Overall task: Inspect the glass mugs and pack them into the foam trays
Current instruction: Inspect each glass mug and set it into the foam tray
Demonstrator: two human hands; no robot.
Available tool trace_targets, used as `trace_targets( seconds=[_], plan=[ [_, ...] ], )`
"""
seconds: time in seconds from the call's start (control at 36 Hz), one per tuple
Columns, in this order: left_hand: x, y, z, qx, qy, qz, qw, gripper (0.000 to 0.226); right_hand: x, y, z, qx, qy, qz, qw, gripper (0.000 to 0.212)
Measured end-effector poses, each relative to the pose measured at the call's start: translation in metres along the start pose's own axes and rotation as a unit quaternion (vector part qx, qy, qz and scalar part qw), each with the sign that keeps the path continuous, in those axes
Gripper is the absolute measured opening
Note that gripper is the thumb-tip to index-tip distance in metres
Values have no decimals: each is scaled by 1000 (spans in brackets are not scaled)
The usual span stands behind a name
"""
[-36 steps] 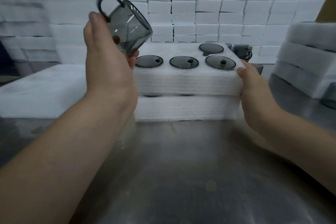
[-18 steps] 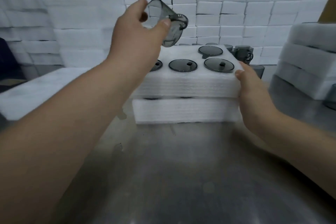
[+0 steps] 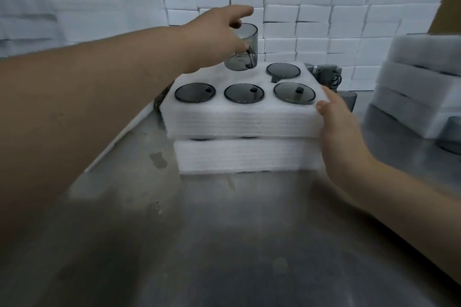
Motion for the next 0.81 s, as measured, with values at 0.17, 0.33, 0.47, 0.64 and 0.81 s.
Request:
trace_targets(
  seconds=[0.17,0.33,0.47,0.64,0.81],
  plan=[
    [7,1,9,56,3,50,997,60,0,0,-1,6,1,-3,1000,38],
    [7,7,5,99,-1,64,993,54,1,0,-2,17,5,-10,1000,37],
    [7,15,1,97,25,30,995,34,2,0,-3,6,-2,-11,1000,36],
    [8,28,3,125,23,-60,990,44,2,0,-2,6,-2,-18,1000,37],
    [11,25,2,7,-15,-54,998,32,1,0,0,8,-5,-13,1000,41]
  ],
)
Point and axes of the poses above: each hand's wrist, its own x-axis towards the middle knuckle, its own y-axis out of the palm, z = x × y, the point moved 2 cm from there along x, towards the middle knuckle, and after that the axes turned 8 degrees about -z, right-handed, at the moved point
